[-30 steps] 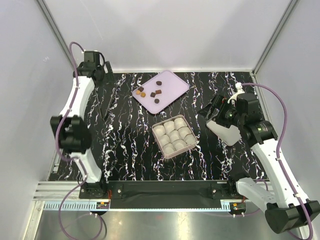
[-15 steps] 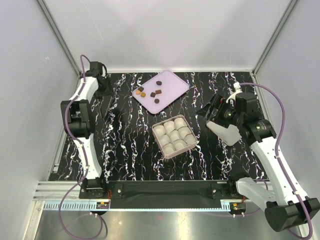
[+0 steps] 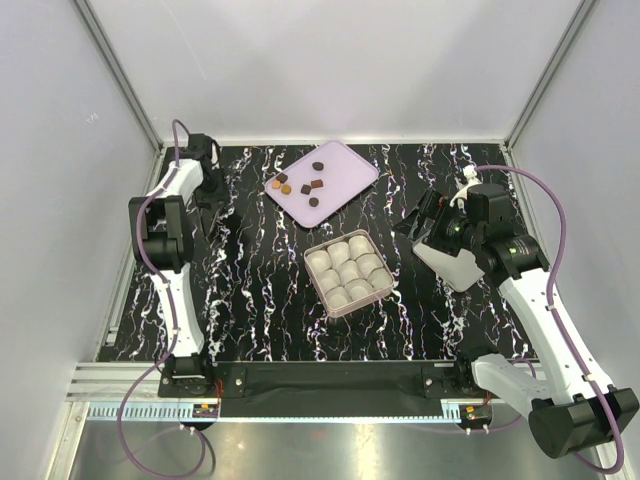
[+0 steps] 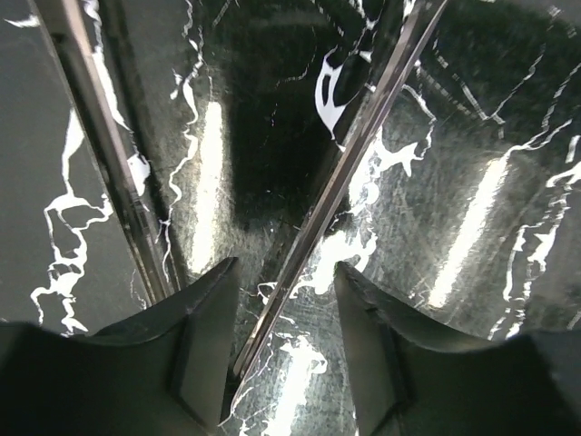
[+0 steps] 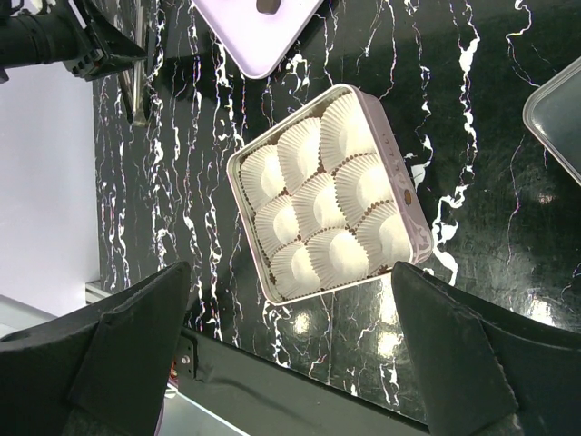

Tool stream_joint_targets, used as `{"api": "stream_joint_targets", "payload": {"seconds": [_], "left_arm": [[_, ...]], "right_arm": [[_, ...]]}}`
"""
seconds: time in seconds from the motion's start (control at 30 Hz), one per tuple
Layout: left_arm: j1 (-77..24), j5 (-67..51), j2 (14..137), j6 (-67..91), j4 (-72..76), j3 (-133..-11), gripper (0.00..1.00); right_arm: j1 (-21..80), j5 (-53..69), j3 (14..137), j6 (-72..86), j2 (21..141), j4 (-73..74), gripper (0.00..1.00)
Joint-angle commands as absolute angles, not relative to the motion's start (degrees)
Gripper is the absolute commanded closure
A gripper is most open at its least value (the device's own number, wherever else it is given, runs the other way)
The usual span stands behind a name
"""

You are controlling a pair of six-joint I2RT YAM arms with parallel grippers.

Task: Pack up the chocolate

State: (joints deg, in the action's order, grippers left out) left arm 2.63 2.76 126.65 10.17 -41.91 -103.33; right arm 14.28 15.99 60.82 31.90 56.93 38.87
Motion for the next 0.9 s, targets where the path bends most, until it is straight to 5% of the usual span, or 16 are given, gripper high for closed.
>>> {"api": "stream_joint_targets", "payload": {"seconds": [0.0,0.43,0.87], "left_arm": [[2.1,3.8,127.4,8.9,-40.7,-102.3,0.51],[-6.6,9.5,114.4,12.3,-39.9,-87.1,0.83],[-22.1,11.9,95.2,23.7,-39.8,-62.9,0.94]], "right_arm": [[14.2,16.2,62.9,30.7,56.3,38.3,0.0],[14.2,19.2,62.2,31.6,56.8,37.6,0.0],[14.2,22.6,62.0,32.9,55.6,39.7,0.0]]}}
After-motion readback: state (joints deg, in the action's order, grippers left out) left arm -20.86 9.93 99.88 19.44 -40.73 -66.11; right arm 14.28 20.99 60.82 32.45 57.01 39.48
